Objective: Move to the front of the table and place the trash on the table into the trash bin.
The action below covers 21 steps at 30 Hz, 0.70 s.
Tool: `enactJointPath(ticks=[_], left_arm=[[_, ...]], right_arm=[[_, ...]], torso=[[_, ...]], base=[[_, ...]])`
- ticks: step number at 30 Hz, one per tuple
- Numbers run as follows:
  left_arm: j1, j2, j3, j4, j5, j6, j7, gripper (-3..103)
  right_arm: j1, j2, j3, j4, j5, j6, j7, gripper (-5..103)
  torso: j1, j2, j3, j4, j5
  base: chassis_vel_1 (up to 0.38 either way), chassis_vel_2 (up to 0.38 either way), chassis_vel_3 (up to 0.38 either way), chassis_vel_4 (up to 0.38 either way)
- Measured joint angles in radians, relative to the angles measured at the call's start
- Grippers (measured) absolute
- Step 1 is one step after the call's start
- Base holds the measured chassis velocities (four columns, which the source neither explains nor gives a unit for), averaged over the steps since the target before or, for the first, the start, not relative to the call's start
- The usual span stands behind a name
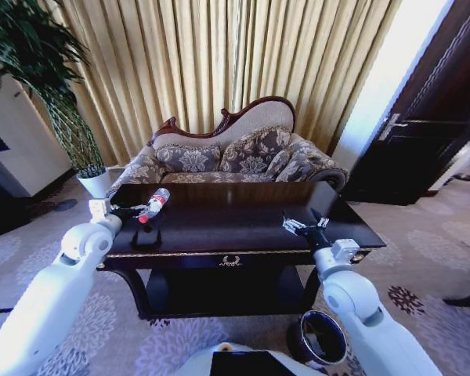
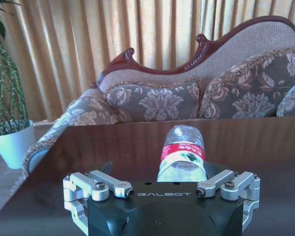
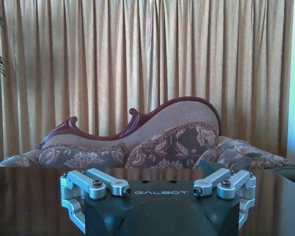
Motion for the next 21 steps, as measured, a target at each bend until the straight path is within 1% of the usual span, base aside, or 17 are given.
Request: enactJointPath(ticks=[4,12,16,21], left_arm=[[-0.014,-0.006,0.024,0.020,0.005,-0.001,-0.002,100],[-0.023,-0.008,0.037,0.054,0.017,-0.002,-0.003,100],[-0.033,-0.009,0.045,0.076,0.018,-0.002,0.013,100],[-0.054,-0.015,0.068,0.092,0.018,-0.002,0.017,100]], right_arm=[[0.000,-0.008,0.005,0.005,0.002,0.003,0.000,100],[0.012,-0.014,0.010,0.004,0.008,0.004,0.012,100],[0.027,-0.012,0.005,-0.004,0.017,0.012,0.031,100],[0.037,-0.013,0.005,-0.010,0.022,0.028,0.036,100]], torso=[[0.000,0.000,0.000,0.0001,0.0000],[0.000,0.000,0.000,0.0003,0.0000],[0.000,0.000,0.000,0.0003,0.0000],[0.000,0.000,0.000,0.0002,0.0000]], base=[[0.000,0.000,0.000,0.000],[0.000,0.000,0.000,0.000],[0.000,0.000,0.000,0.000],[0.000,0.000,0.000,0.000]])
